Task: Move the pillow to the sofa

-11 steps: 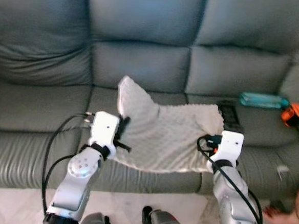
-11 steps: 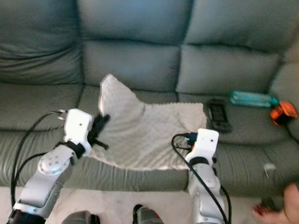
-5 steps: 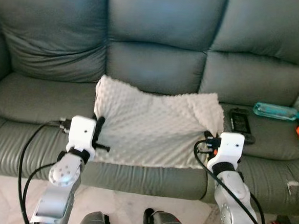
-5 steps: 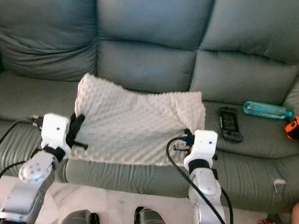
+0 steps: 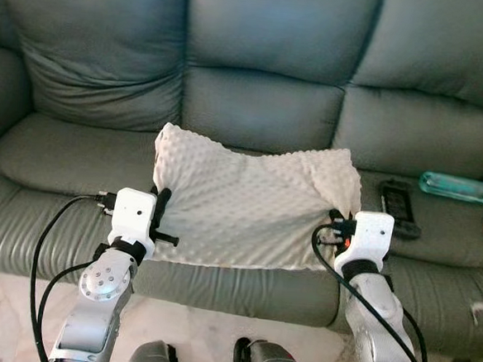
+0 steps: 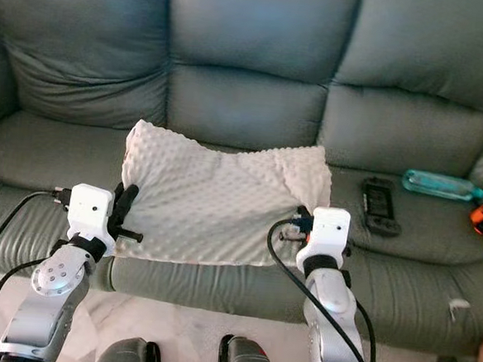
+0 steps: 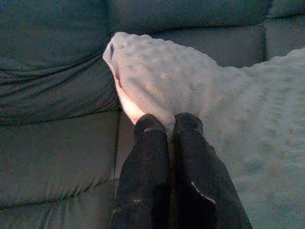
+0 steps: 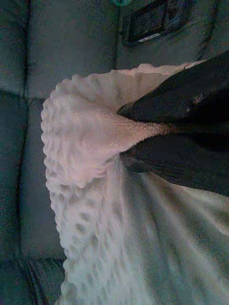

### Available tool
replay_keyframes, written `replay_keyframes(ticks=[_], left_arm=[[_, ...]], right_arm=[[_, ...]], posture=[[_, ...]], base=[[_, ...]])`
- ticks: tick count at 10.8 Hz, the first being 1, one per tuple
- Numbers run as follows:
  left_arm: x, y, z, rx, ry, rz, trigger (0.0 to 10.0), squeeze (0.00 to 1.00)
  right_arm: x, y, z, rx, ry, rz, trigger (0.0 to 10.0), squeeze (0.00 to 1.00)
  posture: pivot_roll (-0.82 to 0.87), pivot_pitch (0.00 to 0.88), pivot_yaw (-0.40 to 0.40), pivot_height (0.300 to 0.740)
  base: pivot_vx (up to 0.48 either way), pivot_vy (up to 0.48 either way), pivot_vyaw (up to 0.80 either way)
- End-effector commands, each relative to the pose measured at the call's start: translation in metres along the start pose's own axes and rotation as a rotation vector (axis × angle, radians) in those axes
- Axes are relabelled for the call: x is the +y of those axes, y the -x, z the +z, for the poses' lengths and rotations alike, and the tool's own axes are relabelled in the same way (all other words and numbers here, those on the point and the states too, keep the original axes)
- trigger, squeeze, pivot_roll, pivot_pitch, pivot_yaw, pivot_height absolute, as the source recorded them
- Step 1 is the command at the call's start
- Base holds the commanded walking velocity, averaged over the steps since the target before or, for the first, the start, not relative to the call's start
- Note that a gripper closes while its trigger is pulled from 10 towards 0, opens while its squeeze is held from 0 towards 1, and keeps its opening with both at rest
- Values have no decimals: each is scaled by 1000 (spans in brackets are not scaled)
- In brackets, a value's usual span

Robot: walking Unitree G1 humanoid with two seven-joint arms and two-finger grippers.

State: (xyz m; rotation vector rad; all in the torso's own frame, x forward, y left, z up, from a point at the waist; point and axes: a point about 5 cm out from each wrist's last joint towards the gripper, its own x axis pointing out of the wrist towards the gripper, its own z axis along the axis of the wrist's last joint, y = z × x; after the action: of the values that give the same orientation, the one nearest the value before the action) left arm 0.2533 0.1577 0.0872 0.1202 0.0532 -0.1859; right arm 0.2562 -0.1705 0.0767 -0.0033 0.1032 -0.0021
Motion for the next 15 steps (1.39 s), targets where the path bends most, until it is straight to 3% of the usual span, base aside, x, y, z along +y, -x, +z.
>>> replay_keyframes(ticks=[1,3,8,15], left_arm=[[1,0,2,-11,-8,-4,10000,0],[-1,0,2,-8,-8,-11,10000,0],[-14,0,3,-8,20,-97,10000,0],[-19,-7,9,-32,36,-130,10000,0]], right_arm=[[-5,1,0,-7,-7,-25,10000,0],[-4,0,0,-9,-13,-22,10000,0],[-2,-3,-1,-5,-28,-33,10000,0],[-2,-5,-2,0,-29,-41,10000,0]], posture=[[-14,140,-36,677],[-10,139,-34,653],[-12,137,-23,653],[-15,137,-20,653]], base=[[0,0,0],[0,0,0],[0,0,0],[85,0,0]])
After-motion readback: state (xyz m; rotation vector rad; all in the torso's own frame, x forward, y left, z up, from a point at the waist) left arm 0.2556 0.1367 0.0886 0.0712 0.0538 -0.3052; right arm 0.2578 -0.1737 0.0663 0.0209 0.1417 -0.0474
